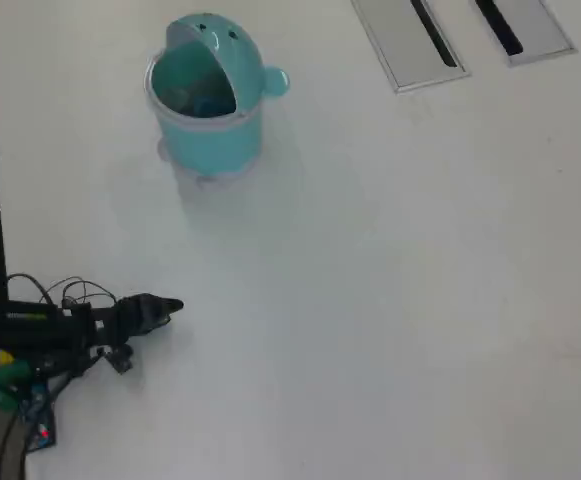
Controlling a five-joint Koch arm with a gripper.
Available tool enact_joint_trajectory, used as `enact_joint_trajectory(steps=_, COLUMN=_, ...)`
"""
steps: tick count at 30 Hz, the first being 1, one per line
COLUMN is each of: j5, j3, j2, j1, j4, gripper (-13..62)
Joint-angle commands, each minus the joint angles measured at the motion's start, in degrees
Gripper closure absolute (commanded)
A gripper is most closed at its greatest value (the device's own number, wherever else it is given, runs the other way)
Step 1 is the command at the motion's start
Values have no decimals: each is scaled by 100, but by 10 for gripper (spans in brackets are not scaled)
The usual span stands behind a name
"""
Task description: Grasp RGB lego blocks and put them in the bin one by one.
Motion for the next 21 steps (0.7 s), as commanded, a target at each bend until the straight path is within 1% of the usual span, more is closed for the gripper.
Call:
enact_joint_trajectory(steps=1, j5=35, j3=422, j2=369, j1=0, j4=-44, gripper=148)
enact_joint_trajectory(steps=21, j5=-316, j3=422, j2=360, j1=-105, j4=-44, gripper=148)
